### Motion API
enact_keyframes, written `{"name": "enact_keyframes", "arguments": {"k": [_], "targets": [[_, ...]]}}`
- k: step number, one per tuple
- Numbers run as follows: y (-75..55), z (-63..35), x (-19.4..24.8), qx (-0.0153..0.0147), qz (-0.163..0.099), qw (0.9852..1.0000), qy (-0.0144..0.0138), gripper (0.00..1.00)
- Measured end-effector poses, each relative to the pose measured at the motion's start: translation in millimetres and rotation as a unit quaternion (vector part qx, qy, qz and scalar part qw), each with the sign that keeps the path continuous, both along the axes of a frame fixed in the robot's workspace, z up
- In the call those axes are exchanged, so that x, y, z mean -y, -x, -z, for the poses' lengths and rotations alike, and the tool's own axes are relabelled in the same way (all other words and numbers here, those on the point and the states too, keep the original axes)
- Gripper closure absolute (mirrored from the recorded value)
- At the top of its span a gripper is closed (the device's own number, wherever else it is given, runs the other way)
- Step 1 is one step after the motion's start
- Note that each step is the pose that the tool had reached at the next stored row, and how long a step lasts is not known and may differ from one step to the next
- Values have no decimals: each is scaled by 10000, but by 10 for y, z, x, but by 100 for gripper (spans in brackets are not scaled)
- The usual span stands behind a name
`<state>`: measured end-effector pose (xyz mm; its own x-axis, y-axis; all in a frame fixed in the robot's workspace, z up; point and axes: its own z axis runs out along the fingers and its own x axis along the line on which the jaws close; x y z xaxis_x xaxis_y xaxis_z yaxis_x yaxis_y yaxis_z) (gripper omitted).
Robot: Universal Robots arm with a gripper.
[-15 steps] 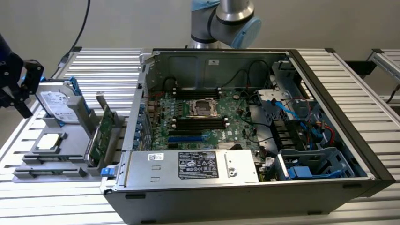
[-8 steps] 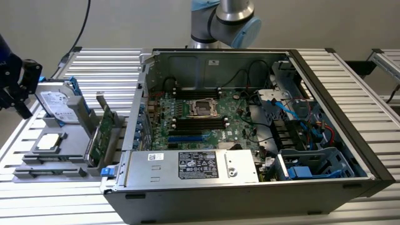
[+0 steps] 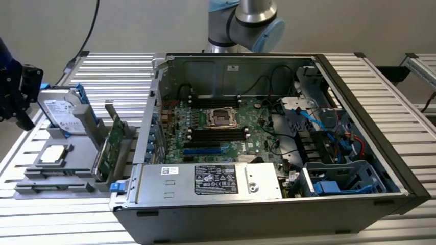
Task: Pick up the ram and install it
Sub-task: 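Pick up the ram and move it above insertion slot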
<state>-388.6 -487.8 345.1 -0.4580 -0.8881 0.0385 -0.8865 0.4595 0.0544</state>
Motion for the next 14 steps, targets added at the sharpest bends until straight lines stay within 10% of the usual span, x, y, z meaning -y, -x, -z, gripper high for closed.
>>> {"name": "enact_keyframes", "arguments": {"k": [7, 14], "targets": [[0, 6, 0, -23, -634, 9980, 17, 89], [0, 12, 0, -45, -1274, 9918, 35, 89]]}}
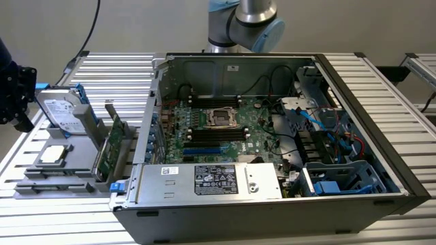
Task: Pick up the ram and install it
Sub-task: 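Pick up the ram and move it above insertion slot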
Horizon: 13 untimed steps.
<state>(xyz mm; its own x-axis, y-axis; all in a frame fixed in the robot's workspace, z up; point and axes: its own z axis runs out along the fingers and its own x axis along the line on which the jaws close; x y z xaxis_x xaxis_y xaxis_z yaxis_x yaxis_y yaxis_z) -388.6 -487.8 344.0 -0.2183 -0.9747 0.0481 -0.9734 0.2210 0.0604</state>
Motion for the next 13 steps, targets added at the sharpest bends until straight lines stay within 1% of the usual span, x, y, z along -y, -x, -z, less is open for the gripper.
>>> {"name": "enact_keyframes", "arguments": {"k": [3, 5, 8, 9, 10, 12, 13], "targets": [[0, 2, 0, -8, -267, 9996, 8, 89], [5, 1, -1, -10, -404, 9992, 31, 89], [5, 1, 0, -10, -415, 9991, 31, 88], [5, 2, 0, -10, -415, 9991, 31, 84], [5, 2, 0, -10, -415, 9991, 30, 84], [6, 5, 2, -8, -416, 9991, 29, 71], [9, 11, 6, -9, -421, 9991, 30, 71]]}}
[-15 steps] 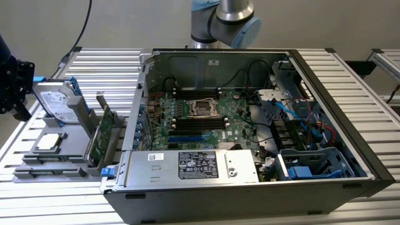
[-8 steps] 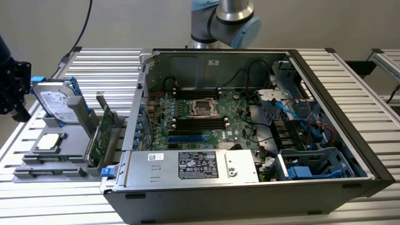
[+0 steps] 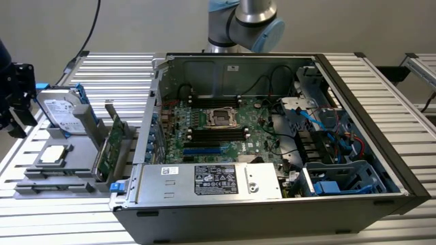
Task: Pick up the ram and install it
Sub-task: 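Pick up the ram and move it above insertion slot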
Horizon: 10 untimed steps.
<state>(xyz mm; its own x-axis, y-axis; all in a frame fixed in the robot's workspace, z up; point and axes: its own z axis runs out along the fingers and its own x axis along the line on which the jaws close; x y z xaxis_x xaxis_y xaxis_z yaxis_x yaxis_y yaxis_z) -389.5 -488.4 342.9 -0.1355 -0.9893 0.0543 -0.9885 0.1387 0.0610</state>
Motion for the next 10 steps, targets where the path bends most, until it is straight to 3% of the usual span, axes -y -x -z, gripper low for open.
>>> {"name": "enact_keyframes", "arguments": {"k": [1, 10], "targets": [[7, 17, 6, 0, -15, 10000, -1, 64], [45, 179, 71, -9, -193, 9998, -23, 64]]}}
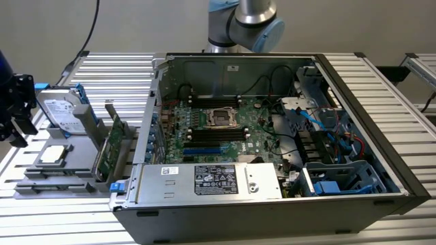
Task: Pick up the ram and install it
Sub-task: 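Pick up the ram and move it above insertion slot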
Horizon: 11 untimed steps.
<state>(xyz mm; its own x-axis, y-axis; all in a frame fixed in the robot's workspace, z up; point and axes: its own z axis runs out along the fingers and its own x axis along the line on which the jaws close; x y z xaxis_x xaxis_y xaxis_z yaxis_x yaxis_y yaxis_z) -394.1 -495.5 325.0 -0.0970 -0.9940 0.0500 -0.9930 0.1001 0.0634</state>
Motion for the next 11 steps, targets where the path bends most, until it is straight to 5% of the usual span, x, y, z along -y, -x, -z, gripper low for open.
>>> {"name": "enact_keyframes", "arguments": {"k": [11], "targets": [[12, 201, 94, -7, -191, 9998, -13, 64]]}}
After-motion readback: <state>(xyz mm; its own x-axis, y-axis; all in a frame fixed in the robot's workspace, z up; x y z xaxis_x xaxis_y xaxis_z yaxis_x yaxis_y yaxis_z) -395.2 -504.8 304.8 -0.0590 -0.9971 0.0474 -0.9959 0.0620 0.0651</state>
